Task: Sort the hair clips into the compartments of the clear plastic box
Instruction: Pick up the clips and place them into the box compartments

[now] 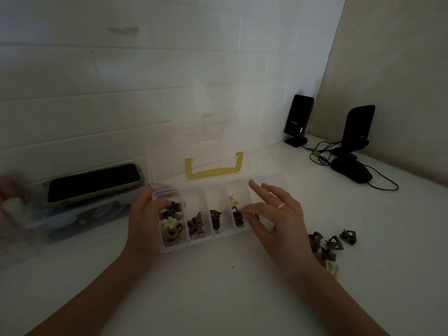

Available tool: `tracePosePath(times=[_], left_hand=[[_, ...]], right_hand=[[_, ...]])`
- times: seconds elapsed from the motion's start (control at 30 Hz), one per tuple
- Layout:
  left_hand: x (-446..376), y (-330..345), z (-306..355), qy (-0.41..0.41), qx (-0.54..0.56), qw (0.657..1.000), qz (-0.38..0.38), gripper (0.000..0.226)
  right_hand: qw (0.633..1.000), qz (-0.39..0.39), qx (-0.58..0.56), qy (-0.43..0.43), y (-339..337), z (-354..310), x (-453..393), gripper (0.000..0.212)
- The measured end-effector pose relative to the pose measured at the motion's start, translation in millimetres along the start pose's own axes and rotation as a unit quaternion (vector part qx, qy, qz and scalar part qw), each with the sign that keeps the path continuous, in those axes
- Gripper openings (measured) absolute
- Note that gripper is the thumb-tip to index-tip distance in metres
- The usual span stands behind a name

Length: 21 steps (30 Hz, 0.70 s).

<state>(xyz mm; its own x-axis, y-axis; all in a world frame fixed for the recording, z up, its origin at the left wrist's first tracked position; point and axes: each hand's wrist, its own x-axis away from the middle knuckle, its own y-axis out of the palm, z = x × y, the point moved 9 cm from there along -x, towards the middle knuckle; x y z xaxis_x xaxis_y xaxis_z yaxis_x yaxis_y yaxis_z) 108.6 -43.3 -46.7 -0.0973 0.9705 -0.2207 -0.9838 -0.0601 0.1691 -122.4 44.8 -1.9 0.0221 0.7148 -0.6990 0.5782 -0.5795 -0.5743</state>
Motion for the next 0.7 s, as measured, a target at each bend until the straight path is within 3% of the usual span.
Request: tracePosePath(times=[0.13, 0.23, 0.33, 0.43, 0.5, 0.6, 0.7], left_hand=[[0, 1, -1, 0.010, -0.003, 1.000, 0.001, 0.033], [1, 0, 8, 0.040, -0.024, 0.999, 0.024, 0.027], [-1, -4, 3, 0.021, -0.013, 0.999, 0.042, 0.029], [-3, -7, 5, 0.031, -0.020, 0.998, 0.046, 0.031], [-4, -7, 5, 0.031, -0.022, 0.998, 0.047, 0.028], [-5, -7, 4, 0.031, -0.028, 0.998, 0.041, 0.025], [-2, -7, 3, 0.031, -0.045, 0.998, 0.036, 0.025]], right_hand=[[0.995, 0.093, -0.014, 0.035, -37, 18, -4, 0.033], [0.981, 0.129, 0.021, 0.143, -64, 52, 5, 0.039], [0.966, 0.000, 0.053, 0.255, -55, 80, 10, 0.044], [0.957, -0.170, 0.098, 0.215, -28, 77, 11, 0.031], [0.942, -0.230, 0.139, 0.200, -16, 75, 14, 0.022], [0.928, -0.269, 0.185, 0.178, -6, 74, 20, 0.027], [0.948, -0.240, 0.142, 0.156, -9, 65, 17, 0.014]])
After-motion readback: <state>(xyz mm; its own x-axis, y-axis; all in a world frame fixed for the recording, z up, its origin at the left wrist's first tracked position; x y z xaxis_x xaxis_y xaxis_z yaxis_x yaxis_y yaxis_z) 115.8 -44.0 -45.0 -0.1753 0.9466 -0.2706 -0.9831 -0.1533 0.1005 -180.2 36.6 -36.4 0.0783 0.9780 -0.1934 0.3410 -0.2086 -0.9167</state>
